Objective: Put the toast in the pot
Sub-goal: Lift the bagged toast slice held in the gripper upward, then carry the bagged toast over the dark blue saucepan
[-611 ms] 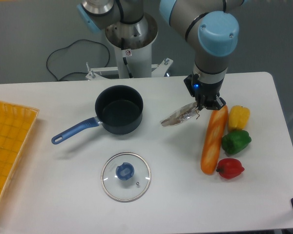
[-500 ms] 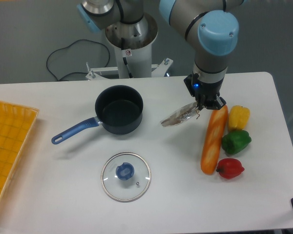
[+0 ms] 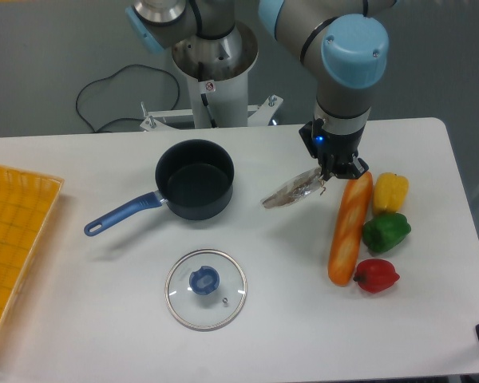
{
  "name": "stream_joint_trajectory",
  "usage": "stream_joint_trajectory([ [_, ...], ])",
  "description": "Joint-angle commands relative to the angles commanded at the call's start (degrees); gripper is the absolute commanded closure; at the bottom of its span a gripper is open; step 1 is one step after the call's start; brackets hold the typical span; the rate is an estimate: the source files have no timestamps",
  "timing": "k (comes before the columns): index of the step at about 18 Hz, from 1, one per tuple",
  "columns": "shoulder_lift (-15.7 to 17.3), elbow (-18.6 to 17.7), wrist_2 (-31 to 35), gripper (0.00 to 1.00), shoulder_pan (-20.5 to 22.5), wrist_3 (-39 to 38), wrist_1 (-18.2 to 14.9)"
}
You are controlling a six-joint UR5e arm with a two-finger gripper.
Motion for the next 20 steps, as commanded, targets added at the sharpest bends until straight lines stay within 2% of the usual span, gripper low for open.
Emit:
stream_joint_trajectory([
  [4, 1.31, -0.62, -0.26, 0.96, 0.09, -1.23, -0.09],
  [7, 3.86, -1.75, -0.88, 0.95, -0.35, -5.27, 0.00],
  [9, 6.14, -3.25, -1.84, 0.95, -1.14, -6.42, 0.44],
  [13, 10.89, -7.90, -5.97, 0.95, -1.06, -7.47, 3.43],
  [18, 14.94, -10.98, -6.59, 0.95, -1.14, -8.79, 3.69],
  [20, 16.95, -12.39, -8.78, 0.95, -1.14, -9.32, 3.78],
])
